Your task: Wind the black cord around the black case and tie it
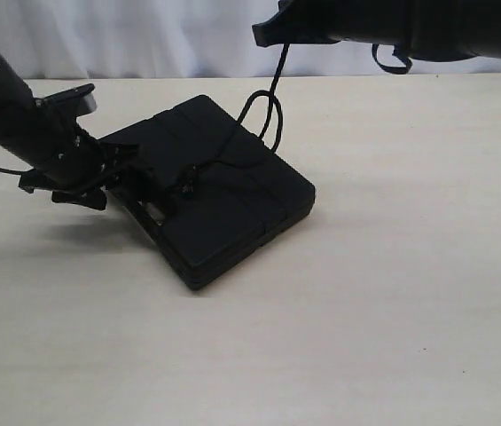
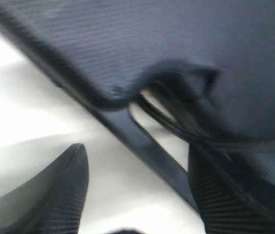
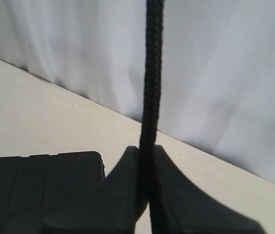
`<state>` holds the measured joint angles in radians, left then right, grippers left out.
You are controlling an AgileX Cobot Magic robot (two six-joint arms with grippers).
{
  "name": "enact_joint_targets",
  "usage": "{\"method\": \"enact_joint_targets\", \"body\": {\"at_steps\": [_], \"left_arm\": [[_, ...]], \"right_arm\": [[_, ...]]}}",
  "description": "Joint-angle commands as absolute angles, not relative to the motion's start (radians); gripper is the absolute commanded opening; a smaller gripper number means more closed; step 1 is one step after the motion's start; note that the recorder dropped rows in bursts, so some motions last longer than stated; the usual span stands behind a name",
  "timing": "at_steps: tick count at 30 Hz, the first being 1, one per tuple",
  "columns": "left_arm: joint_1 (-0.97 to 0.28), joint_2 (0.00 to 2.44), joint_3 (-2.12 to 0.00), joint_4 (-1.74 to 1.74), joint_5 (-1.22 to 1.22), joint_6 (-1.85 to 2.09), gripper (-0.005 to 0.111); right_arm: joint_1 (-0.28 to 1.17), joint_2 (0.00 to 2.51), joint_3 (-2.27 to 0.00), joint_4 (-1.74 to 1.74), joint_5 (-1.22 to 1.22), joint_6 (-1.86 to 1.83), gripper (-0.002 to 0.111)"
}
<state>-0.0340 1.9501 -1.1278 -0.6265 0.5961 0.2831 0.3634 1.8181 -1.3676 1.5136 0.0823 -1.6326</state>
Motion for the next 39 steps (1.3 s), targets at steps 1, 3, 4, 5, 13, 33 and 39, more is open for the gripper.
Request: {"method": "enact_joint_targets", "body": {"at_steps": [1,3,4,5,13,33,39], "left_arm": [[-0.035,1.946,-1.081,-0.665,0.462,0.232,0.057],[-0.035,1.946,-1.065,-0.674,0.426,0.235,0.057],[-0.035,1.949,-1.061,-0.674,0.406,0.238,0.057],[-0.035,1.949,-1.059,-0.674,0.394,0.238,0.057],[-0.037,1.999,-1.059,-0.743,0.352,0.261,0.057],[-0.026,1.945,-1.061,-0.805,0.283,0.340,0.000],[0.047,1.869,-1.061,-0.797,0.356,0.394,0.000]], "right_arm": [[0.360,1.811,-1.370,1.513,0.091,-1.614,0.004],[0.360,1.811,-1.370,1.513,0.102,-1.614,0.004],[0.360,1.811,-1.370,1.513,0.107,-1.614,0.004],[0.360,1.811,-1.370,1.513,0.107,-1.607,0.004],[0.362,1.811,-1.370,1.513,0.107,-1.528,0.004],[0.224,1.729,-1.271,1.509,0.196,-1.498,0.004],[0.096,1.694,-1.164,1.509,0.210,-1.498,0.004]]}}
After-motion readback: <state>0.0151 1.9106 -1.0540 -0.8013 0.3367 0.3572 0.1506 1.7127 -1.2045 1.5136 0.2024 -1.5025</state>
